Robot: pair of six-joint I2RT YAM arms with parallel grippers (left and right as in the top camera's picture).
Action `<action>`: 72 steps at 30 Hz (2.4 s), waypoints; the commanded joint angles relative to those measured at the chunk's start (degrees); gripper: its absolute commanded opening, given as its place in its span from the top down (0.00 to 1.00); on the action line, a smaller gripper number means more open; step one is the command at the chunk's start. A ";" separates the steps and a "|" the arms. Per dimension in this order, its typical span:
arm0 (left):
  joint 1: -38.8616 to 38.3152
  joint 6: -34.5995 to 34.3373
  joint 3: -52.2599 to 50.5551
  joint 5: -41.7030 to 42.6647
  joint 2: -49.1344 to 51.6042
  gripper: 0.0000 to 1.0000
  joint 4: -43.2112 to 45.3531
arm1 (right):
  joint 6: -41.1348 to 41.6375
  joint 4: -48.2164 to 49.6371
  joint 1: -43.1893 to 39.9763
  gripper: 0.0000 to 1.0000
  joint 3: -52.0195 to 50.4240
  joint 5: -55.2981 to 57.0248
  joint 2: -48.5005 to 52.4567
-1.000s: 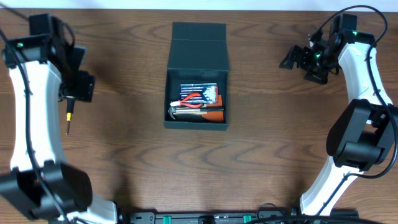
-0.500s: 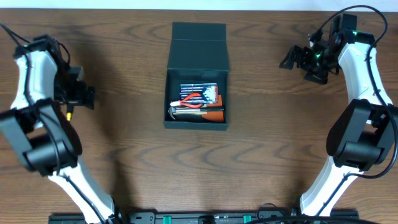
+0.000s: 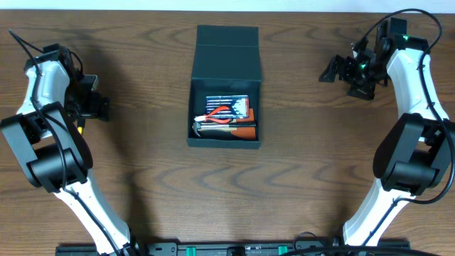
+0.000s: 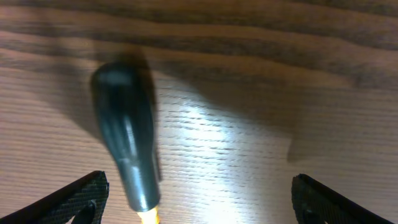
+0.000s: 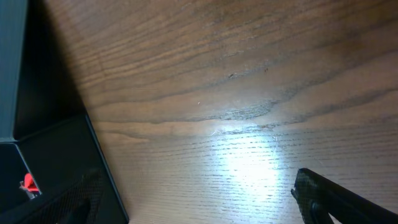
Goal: Pack container
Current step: 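Move the left gripper over the yellow-black screwdriver, then lower the left gripper and grasp the screwdriver handle, then carry the screwdriver into the box and open the left gripper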
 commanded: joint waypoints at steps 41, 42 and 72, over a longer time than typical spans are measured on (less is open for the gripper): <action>-1.46 11.76 0.46 6.75 -2.62 0.94 -6.27 | 0.42 -2.56 0.59 0.01 0.04 0.59 0.66; -2.10 11.80 0.46 6.73 -3.69 0.94 -6.25 | 0.42 -2.54 0.59 0.01 0.02 0.59 0.66; -51.93 33.24 0.48 6.71 -28.92 0.94 -8.68 | 0.44 -1.66 0.59 0.01 0.04 0.59 0.66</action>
